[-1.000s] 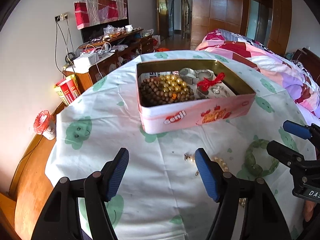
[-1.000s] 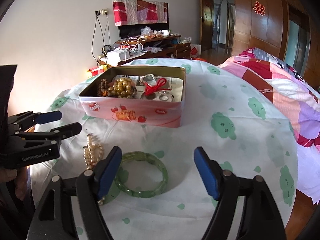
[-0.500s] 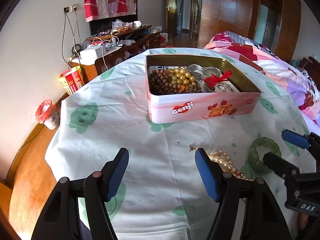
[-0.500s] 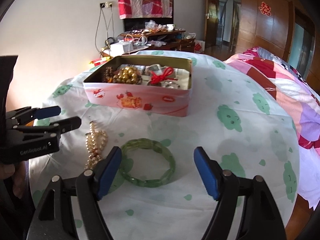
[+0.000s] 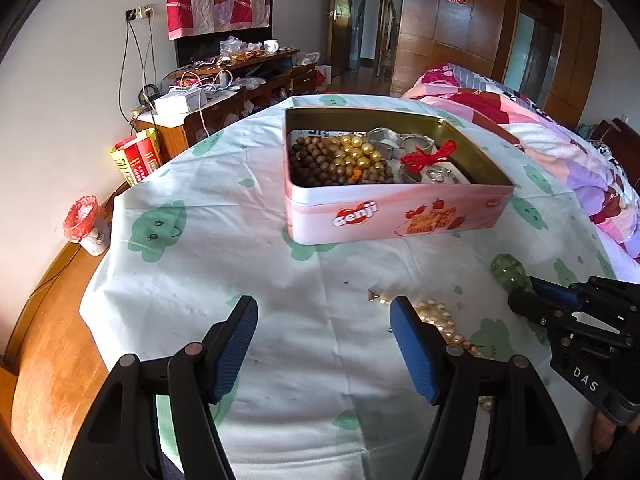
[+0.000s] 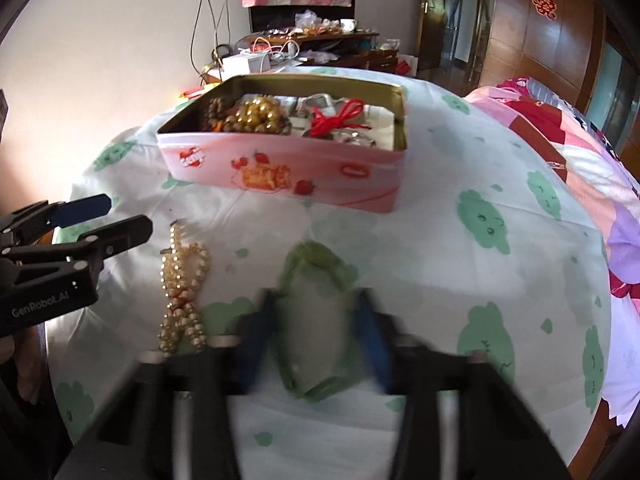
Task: Organize jewelry
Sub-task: 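Grasp the green jade bangle with the right tool, then grasp the pearl necklace with the left tool while the right tool holds the jade bangle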
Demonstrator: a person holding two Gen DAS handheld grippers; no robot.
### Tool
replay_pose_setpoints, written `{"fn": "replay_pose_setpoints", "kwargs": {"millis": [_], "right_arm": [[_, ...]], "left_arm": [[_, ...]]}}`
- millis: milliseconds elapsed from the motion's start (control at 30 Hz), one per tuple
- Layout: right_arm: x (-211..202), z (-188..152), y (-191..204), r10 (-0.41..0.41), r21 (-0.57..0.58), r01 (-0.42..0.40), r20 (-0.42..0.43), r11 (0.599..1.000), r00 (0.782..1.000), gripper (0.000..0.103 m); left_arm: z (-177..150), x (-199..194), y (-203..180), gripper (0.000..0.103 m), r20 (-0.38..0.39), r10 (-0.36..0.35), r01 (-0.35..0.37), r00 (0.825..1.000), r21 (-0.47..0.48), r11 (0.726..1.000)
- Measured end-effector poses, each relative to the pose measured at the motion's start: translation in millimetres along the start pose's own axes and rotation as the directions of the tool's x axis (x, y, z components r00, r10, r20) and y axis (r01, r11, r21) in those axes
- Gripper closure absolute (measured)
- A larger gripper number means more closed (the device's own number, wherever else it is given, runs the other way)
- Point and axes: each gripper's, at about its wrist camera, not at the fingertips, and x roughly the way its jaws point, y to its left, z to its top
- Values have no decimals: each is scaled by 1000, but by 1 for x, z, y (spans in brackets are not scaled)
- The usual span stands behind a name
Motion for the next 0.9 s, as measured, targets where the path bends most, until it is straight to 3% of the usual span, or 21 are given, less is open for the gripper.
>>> {"fn": "replay_pose_setpoints", "kwargs": {"millis": [200, 633, 733, 800, 900], "right_arm": [[-7, -6, -16, -54, 15, 54, 12, 998, 998, 85], [-7, -6, -20, -54, 26, 53, 18, 998, 998, 85], [-8, -6, -21, -53, 27, 52, 18, 998, 998, 84], [-8, -6, -21, -56, 26, 55, 20, 998, 998, 84], [-8, -7, -22, -55, 28, 55, 19, 998, 998, 84]], "left_arm": [[-2, -2, -16, 34, -15, -70, 70, 997, 23, 997], [-7, 5, -48, 34, -75, -132, 139, 988, 111, 984], [-8, 8, -48, 39, -88, -115, 126, 989, 135, 983], [-6, 12, -42, 39, -81, -60, 72, 995, 157, 985], [1, 16, -19, 39, -71, -20, 29, 997, 119, 992]]}}
